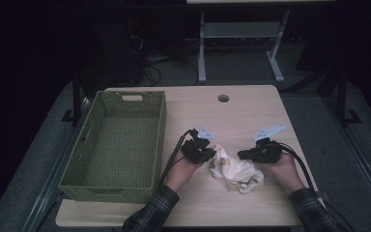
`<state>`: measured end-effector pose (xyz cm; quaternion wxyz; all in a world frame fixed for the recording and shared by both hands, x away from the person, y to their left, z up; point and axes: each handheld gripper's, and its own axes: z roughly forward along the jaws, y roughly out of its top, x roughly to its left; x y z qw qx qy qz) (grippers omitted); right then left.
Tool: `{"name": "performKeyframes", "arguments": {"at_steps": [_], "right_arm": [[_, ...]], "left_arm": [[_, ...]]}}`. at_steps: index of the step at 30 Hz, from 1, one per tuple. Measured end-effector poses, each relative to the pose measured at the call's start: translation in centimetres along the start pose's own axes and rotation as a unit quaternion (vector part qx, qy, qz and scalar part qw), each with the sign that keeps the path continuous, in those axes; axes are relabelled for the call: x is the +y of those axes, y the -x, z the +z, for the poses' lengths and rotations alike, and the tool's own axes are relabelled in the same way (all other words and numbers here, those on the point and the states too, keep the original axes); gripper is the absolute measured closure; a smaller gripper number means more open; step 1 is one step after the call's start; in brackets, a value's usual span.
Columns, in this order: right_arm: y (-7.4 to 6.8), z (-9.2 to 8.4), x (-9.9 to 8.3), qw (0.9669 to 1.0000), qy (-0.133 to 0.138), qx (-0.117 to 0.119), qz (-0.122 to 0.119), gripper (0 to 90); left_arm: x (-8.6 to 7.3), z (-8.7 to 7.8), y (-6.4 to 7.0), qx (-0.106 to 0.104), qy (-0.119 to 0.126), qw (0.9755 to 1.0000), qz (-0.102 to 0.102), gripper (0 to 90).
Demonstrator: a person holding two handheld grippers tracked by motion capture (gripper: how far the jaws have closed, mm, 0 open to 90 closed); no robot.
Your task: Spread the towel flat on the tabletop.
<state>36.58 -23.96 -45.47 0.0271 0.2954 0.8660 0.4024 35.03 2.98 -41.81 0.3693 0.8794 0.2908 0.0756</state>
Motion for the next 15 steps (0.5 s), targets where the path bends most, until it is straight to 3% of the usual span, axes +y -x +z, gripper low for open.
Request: {"name": "performKeyframes", "arguments": {"at_steps": [3, 8, 13, 15], "right_arm": [[-0.1, -1.1, 0.3, 0.9998, 0.014, -0.016, -0.007, 87.4], [0.3, -4.0, 1.4, 0.9972, 0.056, -0.047, -0.015, 87.7], [1.9, -6.7, 2.4, 0.9933, 0.082, -0.079, -0.019, 88.1], [2.4, -7.7, 2.7, 0.9918, 0.088, -0.092, -0.014, 88.2]], "left_arm": [[0.4, -0.4, -0.1, 0.003, 0.007, 1.0000, -0.006, 86.0], [1.5, -1.7, -0.5, 0.026, 0.030, 0.9992, -0.010, 86.1], [2.9, -2.7, -1.2, 0.051, 0.041, 0.9979, -0.007, 86.1], [3.3, -2.8, -1.5, 0.064, 0.040, 0.9970, -0.016, 86.1]]}}
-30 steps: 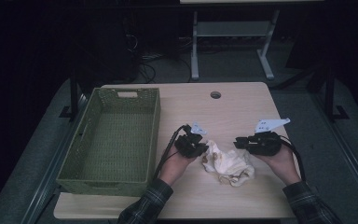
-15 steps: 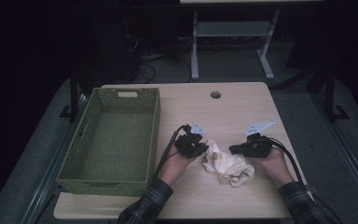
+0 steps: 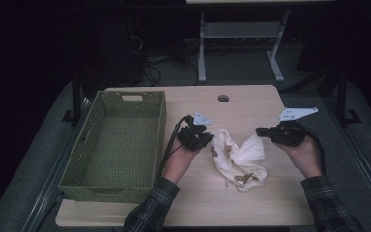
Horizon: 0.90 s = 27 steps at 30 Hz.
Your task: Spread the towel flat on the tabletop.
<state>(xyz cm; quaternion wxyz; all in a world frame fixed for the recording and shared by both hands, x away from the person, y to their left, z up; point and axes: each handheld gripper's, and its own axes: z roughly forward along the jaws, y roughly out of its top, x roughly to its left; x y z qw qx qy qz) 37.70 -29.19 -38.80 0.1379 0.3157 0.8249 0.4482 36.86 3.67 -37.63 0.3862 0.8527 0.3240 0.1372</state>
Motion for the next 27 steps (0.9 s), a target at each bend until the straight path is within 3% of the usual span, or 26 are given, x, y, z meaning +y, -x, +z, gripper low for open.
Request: {"name": "performKeyframes", "arguments": {"at_steps": [6, 10, 14, 21, 23, 24, 25, 27], "right_arm": [[2.7, -2.1, 0.4, 0.9988, 0.018, -0.043, 0.012, 88.3], [4.7, -2.4, -0.2, 0.9974, 0.018, -0.063, 0.030, 88.4], [6.3, -1.4, -1.2, 0.9962, 0.009, -0.072, 0.049, 88.4], [7.7, 2.1, -3.5, 0.9942, -0.030, -0.077, 0.068, 88.3], [7.8, 2.4, -3.7, 0.9938, -0.034, -0.078, 0.072, 88.2], [8.0, 2.7, -4.0, 0.9932, -0.038, -0.079, 0.076, 87.2], [8.3, 3.1, -4.3, 0.9928, -0.042, -0.080, 0.080, 78.1], [8.3, 3.1, -4.3, 0.9922, -0.043, -0.079, 0.086, 75.4]], "left_arm": [[0.9, 0.7, -1.3, 0.037, -0.018, 0.9991, -0.014, 86.1], [1.1, 1.9, -2.4, 0.057, -0.030, 0.9977, -0.023, 86.1], [1.0, 3.6, -3.5, 0.064, -0.040, 0.9967, -0.030, 86.0], [-0.2, 7.4, -4.9, 0.066, -0.074, 0.9942, -0.042, 82.5], [-0.5, 8.0, -5.2, 0.066, -0.079, 0.9936, -0.047, 81.3], [-0.6, 8.1, -5.2, 0.062, -0.080, 0.9936, -0.049, 78.8], [-0.7, 8.2, -5.2, 0.063, -0.078, 0.9938, -0.048, 72.3], [-0.8, 8.0, -5.0, 0.064, -0.073, 0.9942, -0.046, 70.1]]}}
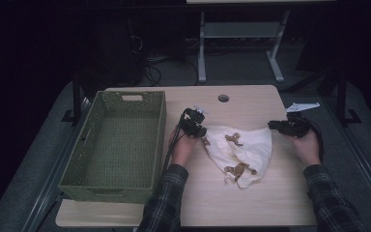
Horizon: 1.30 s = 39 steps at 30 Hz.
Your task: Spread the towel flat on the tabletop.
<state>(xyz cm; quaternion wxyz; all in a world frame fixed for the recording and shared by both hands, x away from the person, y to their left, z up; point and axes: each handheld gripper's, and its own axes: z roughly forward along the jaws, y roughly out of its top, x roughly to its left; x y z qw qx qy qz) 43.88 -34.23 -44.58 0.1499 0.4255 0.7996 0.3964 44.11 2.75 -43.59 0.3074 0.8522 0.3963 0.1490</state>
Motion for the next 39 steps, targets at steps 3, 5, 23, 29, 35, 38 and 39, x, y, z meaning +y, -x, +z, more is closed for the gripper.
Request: {"name": "performKeyframes", "arguments": {"at_steps": [3, 5, 23, 29, 35, 38, 39], "right_arm": [[-0.2, -0.5, 0.0, 1.0000, 0.007, 0.007, 0.002, 69.9], [-0.6, -1.0, -0.1, 0.9999, 0.012, 0.009, -0.004, 69.2], [-7.5, -4.5, -1.4, 0.9946, 0.025, 0.089, -0.047, 72.4], [-9.5, -4.9, -2.1, 0.9927, 0.016, 0.105, -0.058, 74.3], [-11.7, -5.3, -3.5, 0.9901, 0.009, 0.123, -0.067, 74.3], [-12.8, -5.3, -4.1, 0.9884, 0.003, 0.135, -0.070, 74.3], [-13.3, -5.2, -4.4, 0.9878, -0.002, 0.138, -0.073, 74.2]], "left_arm": [[-0.2, -0.5, 0.4, -0.011, 0.003, 0.9999, 0.008, 62.9], [-0.4, -1.1, 0.9, -0.016, 0.009, 0.9997, 0.017, 61.0], [-4.0, -5.2, 6.7, -0.139, 0.055, 0.9837, 0.099, 59.7], [-5.2, -5.5, 7.9, -0.156, 0.066, 0.9787, 0.116, 59.5], [-5.4, -5.0, 9.0, -0.174, 0.066, 0.9752, 0.119, 59.9], [-5.6, -4.6, 9.9, -0.183, 0.065, 0.9731, 0.125, 59.9], [-5.6, -4.4, 10.1, -0.184, 0.065, 0.9726, 0.126, 59.9]]}}
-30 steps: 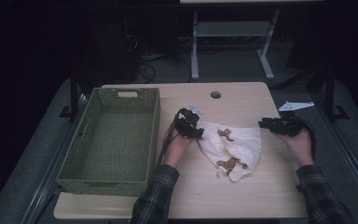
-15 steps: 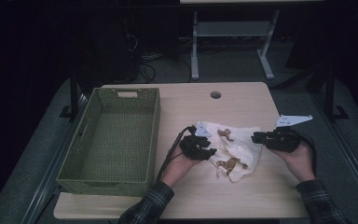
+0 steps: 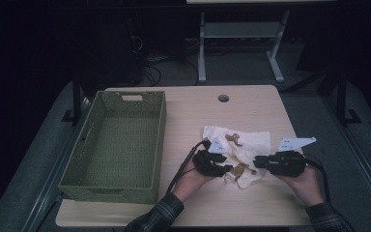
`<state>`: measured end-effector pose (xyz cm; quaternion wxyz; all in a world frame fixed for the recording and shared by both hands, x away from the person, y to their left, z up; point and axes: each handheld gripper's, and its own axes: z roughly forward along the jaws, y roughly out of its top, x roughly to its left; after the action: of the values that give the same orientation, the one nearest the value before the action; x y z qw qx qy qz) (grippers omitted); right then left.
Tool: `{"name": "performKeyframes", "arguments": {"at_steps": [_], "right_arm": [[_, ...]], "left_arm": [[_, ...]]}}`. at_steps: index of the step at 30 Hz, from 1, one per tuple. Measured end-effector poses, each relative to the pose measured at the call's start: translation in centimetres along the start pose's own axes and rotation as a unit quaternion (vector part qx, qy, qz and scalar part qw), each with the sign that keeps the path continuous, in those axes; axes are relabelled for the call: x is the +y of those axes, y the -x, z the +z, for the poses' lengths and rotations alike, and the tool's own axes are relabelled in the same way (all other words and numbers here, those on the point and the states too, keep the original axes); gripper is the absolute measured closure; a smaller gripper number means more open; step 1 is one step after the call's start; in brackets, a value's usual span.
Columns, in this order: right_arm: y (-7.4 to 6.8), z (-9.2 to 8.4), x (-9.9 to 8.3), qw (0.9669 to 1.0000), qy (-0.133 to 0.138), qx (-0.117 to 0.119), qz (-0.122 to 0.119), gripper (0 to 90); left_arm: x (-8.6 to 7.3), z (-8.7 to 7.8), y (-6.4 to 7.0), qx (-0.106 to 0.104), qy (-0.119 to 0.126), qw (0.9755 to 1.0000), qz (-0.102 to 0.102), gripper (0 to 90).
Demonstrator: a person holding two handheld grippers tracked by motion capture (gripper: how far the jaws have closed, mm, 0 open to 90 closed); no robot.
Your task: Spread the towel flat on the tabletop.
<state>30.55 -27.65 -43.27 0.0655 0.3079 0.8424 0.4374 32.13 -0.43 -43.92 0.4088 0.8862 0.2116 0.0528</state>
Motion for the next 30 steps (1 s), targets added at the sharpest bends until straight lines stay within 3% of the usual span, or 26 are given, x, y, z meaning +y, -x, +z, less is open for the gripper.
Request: {"name": "performKeyframes", "arguments": {"at_steps": [7, 13, 15, 19, 23, 26, 30], "right_arm": [[-1.6, 0.3, -1.1, 0.9999, -0.014, -0.008, 0.003, 72.6], [-1.9, -0.2, -2.4, 0.9986, -0.021, -0.047, 0.012, 66.7], [-1.9, -0.2, -2.6, 0.9978, -0.024, -0.060, 0.012, 66.0], [-1.5, 0.2, -2.8, 0.9970, -0.035, -0.065, 0.023, 71.8], [-1.0, 0.6, -3.0, 0.9969, -0.042, -0.062, 0.025, 85.9], [-0.6, 0.2, -2.9, 0.9968, -0.033, -0.067, 0.027, 87.2], [0.0, -0.9, -2.9, 0.9964, -0.019, -0.078, 0.030, 87.4]], "left_arm": [[0.0, 2.1, 1.6, -0.018, -0.008, 0.9997, 0.015, 58.8], [0.2, 3.2, 2.1, -0.008, -0.023, 0.9990, 0.037, 57.6], [0.1, 3.6, 2.2, -0.006, -0.025, 0.9991, 0.034, 58.2], [-0.1, 4.0, 2.2, 0.003, -0.044, 0.9981, 0.043, 67.9], [-0.1, 3.9, 1.7, 0.000, -0.045, 0.9987, 0.025, 85.5], [0.1, 3.3, 1.5, 0.001, -0.044, 0.9988, 0.023, 86.8], [0.7, 1.1, 0.9, 0.015, -0.019, 0.9996, 0.014, 86.8]]}}
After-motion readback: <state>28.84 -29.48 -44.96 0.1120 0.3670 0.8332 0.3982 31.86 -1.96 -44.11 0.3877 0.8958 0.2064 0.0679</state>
